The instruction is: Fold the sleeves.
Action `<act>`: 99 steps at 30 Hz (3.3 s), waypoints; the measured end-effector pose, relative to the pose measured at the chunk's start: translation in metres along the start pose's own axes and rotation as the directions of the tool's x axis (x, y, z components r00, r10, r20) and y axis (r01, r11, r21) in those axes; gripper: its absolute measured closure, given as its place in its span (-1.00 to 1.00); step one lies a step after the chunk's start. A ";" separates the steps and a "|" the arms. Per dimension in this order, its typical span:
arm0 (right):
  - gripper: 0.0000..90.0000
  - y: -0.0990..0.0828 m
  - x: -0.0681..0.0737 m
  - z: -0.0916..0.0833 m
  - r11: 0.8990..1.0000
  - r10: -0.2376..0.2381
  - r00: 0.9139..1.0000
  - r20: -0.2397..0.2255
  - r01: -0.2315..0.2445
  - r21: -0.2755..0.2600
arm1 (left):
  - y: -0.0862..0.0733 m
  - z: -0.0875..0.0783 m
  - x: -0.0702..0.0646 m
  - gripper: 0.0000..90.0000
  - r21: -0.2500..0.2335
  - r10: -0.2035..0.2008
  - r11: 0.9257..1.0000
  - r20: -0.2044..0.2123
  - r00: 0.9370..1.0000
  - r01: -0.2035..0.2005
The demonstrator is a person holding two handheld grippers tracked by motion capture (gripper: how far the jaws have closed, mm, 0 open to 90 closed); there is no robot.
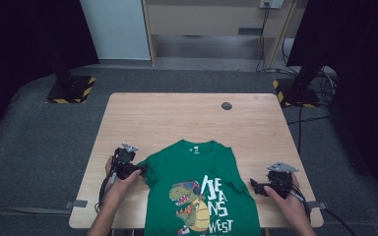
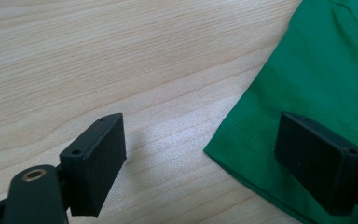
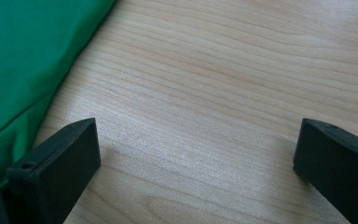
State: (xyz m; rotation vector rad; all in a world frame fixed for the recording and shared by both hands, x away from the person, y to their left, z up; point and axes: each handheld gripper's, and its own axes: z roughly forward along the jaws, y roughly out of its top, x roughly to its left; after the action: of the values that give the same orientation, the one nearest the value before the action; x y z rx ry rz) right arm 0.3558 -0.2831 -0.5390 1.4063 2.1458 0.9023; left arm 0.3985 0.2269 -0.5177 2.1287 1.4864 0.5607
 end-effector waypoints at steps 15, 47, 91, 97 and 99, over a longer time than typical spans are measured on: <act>-0.99 0.000 0.000 0.000 1.000 0.001 1.000 0.001 -0.001 0.000 | 0.000 0.002 -0.004 -0.57 -0.014 -0.017 1.000 0.010 1.000 0.017; -0.99 0.000 0.000 0.000 1.000 0.001 1.000 0.001 -0.001 0.001 | 0.011 -0.023 -0.018 0.89 -0.048 -0.023 0.998 0.184 0.983 0.033; -0.99 -0.001 0.001 -0.001 1.000 0.004 1.000 0.002 -0.004 0.001 | 0.045 -0.027 -0.097 0.81 -0.102 0.088 0.993 0.324 0.942 -0.057; -0.99 -0.001 0.001 -0.001 1.000 0.005 1.000 0.002 -0.005 0.002 | 0.046 -0.026 -0.104 0.12 -0.129 0.115 0.989 0.323 0.939 -0.077; -0.99 -0.001 0.001 -0.001 1.000 0.004 1.000 0.002 -0.004 0.001 | 0.045 -0.025 -0.106 -0.06 -0.126 0.121 0.988 0.314 0.942 -0.085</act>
State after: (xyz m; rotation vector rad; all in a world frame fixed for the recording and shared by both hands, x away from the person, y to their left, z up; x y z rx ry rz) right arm 0.3546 -0.2830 -0.5390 1.4124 2.1428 0.9006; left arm 0.3836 0.1175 -0.4770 2.1006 1.1438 0.3047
